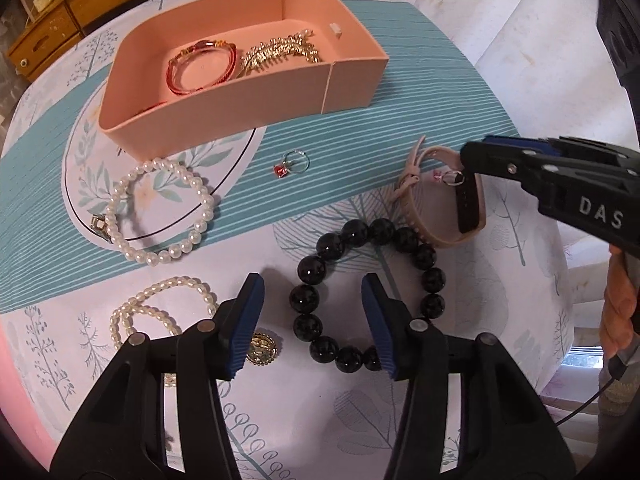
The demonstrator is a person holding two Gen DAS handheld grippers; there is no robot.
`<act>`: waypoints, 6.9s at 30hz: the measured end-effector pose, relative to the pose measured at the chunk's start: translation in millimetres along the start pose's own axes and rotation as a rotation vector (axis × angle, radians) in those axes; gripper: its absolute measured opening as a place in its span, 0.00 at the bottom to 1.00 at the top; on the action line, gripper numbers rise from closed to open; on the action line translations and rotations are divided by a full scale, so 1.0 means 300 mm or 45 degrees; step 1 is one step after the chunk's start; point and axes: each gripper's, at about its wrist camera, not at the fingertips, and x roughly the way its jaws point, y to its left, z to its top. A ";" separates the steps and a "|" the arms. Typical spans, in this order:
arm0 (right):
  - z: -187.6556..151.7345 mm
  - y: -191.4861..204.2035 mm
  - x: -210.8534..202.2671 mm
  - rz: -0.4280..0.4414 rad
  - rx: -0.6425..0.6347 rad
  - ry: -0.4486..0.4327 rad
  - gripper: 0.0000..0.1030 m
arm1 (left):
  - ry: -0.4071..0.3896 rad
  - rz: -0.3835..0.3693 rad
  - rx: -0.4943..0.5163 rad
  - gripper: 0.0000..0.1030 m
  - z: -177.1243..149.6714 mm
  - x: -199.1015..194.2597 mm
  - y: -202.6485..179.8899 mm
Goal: Organize jewelry
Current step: 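Grasp pink watch strap with right gripper while left gripper grasps black bead bracelet, then carry watch and bead bracelet into pink box and open both grippers, then lift both open grippers away from the pink box, then grasp gold round brooch with right gripper while left gripper grasps blue flower brooch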
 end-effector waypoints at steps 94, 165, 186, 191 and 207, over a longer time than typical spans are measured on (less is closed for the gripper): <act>0.402 0.172 -0.095 0.191 0.153 -0.220 0.04 | -0.465 0.072 -0.365 0.12 0.376 -0.379 0.289; 0.153 0.229 -0.210 0.259 0.052 -0.229 0.40 | -0.451 0.109 -0.284 0.13 0.056 -0.455 0.258; -0.154 0.441 -0.284 0.207 -0.131 -0.156 0.40 | -0.492 0.184 -0.302 0.14 -0.334 -0.539 0.281; -0.179 0.463 -0.244 0.213 -0.153 -0.130 0.40 | -0.503 0.160 -0.390 0.51 -0.428 -0.514 0.324; -0.160 0.527 0.025 0.174 -0.244 0.091 0.40 | -0.301 0.036 -0.571 0.52 -0.537 -0.323 0.440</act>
